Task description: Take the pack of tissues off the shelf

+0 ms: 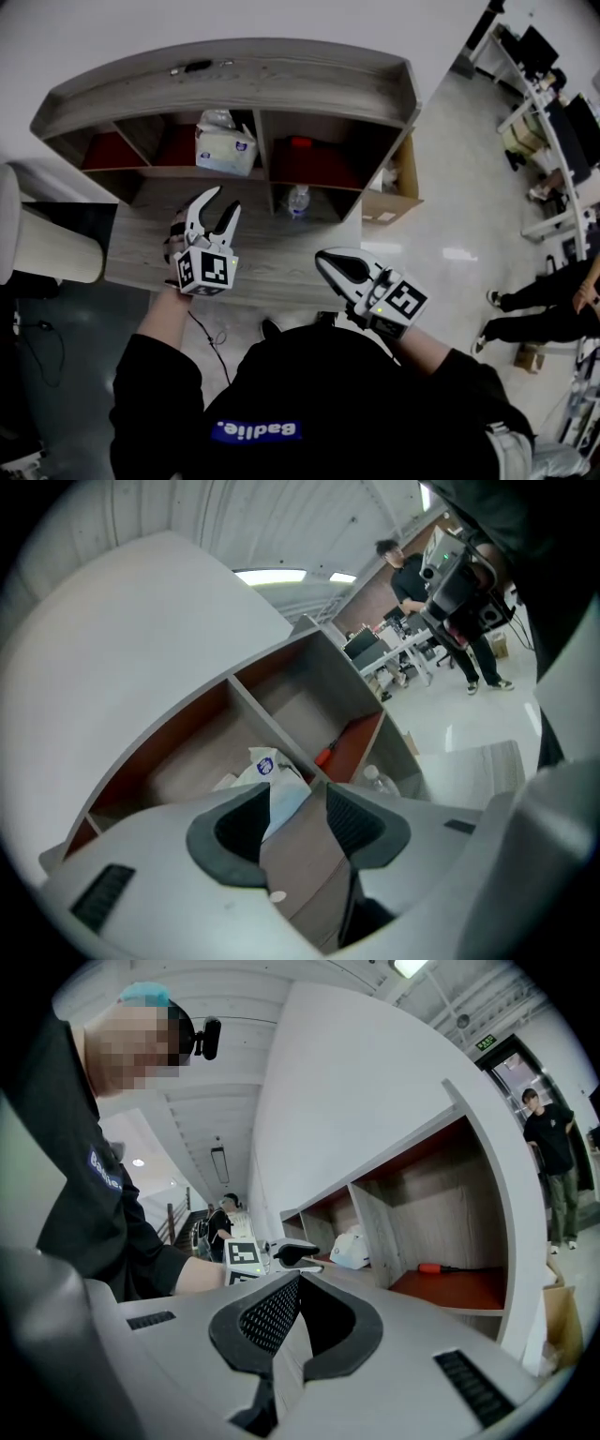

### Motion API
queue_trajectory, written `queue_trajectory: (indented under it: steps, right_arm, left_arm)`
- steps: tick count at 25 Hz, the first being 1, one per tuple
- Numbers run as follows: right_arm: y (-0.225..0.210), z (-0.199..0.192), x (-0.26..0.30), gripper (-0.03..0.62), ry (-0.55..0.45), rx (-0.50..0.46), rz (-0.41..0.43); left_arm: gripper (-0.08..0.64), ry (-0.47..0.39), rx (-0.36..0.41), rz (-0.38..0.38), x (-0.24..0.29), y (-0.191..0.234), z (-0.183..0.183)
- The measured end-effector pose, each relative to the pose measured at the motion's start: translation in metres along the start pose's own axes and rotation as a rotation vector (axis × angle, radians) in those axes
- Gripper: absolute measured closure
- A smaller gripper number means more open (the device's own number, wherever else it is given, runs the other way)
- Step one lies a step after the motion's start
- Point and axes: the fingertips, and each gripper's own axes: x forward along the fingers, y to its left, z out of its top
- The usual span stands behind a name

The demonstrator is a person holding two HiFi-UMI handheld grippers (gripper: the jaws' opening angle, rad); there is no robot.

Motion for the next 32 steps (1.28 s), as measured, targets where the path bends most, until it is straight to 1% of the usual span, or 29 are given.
queue_trajectory:
  steps: [6, 12, 15, 18, 23, 32]
  right_arm:
    - [0.000, -0.005, -0.005, 0.566, 0.005, -0.004, -0.019]
    - [-0.002, -0.008, -0.010, 0.566, 0.015, -0.004, -0.037]
    - [-0.004, -0.008, -0.012, 0.566, 0.015, -0.006, -0.047]
    - [-0.005, -0.009, -0.013, 0.566, 0.016, -0.007, -0.051]
    - [-0.008, -0.009, -0.017, 0.566, 0.018, -0.010, -0.064]
    - [-0.011, -0.010, -0.022, 0.566, 0.021, -0.010, -0.078]
  left_arm:
    - [0.362, 0.066, 0.127, -0.007, 0.023, 0.005, -0.020]
    - [0.337, 0.108, 0.293, -0.012, 0.042, 0.010, -0.027]
    - [0.330, 0.114, 0.345, -0.007, 0.052, 0.013, -0.031]
    - [0.325, 0.141, 0.397, -0.013, 0.060, 0.018, -0.034]
    - [0.321, 0.173, 0.444, -0.027, 0.073, 0.020, -0.039]
    - [0.321, 0.207, 0.457, -0.051, 0.093, 0.021, -0.048]
